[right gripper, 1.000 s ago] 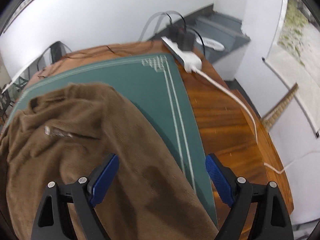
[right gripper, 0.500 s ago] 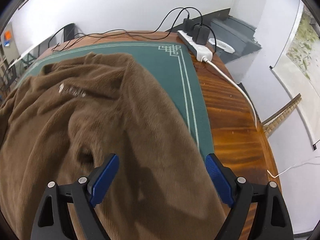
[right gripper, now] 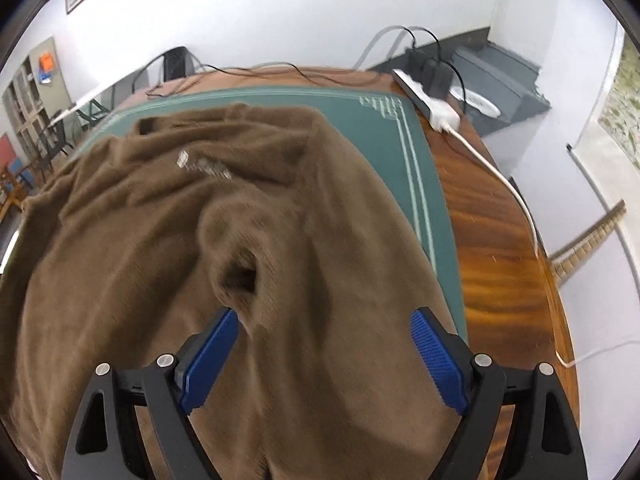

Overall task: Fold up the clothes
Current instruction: 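Lower the sweater onto the table and open both grippers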

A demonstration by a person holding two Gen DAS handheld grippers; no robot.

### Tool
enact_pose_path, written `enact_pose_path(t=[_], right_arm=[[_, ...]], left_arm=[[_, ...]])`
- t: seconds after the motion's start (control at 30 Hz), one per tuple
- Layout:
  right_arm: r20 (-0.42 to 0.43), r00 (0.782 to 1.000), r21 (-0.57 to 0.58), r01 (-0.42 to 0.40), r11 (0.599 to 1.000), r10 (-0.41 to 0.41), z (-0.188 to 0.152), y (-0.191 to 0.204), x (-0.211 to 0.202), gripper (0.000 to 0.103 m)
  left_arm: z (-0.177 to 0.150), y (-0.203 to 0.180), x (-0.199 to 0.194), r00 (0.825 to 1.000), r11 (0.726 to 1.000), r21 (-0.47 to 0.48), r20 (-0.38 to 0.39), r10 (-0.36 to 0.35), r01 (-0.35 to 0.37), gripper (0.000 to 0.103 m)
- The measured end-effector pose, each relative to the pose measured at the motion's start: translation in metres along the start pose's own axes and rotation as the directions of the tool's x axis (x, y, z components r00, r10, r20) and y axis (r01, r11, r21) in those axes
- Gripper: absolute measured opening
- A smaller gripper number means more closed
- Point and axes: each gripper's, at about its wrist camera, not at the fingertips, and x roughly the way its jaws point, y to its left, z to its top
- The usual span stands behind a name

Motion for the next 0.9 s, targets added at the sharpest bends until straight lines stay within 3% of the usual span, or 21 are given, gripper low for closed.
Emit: enact_pose_path(t=[0.17,0.3,0.47,0.53,0.67,0.9], right_arm=[[-0.031,0.986,-0.093,0.161,0.983,-0.165,0.016,0.009,0.033,0.090],[-0.022,0.964,0.009,0.266,0.964,-0.266,0.039,-0.027,0.046,0.090],[-0.029,0.954,0.230,0.297,0.927,-0.298,0.056,-0.098,0.040,0.090],[-0.033,0.941,0.266,0.333,0.904,-0.337,0.058,-0.114,0.038,0.090],[-0.070,0.944,0.282,0.328,0.902,-0.321,0.052,-0.113,0.042,0.090],[-0.077,0.950,0.282,0.313,0.907,-0.303,0.037,-0.106,0.037,0.090]], left_arm=[[-0.013,0.004,-0.003,1.000,1.000,-0.018,-0.003,0.007,-0.007,0.080],[-0.020,0.009,-0.010,1.000,1.000,-0.014,-0.004,0.026,-0.026,0.080],[-0.026,0.018,-0.019,0.999,0.999,-0.021,-0.003,0.033,-0.033,0.080],[-0.033,0.023,-0.022,0.999,0.999,-0.025,-0.003,0.032,-0.032,0.080],[-0.035,0.022,-0.024,1.000,1.000,-0.015,-0.004,0.016,-0.016,0.080],[-0.011,-0.009,-0.024,1.000,0.997,0.082,0.024,-0.012,0.010,0.080]])
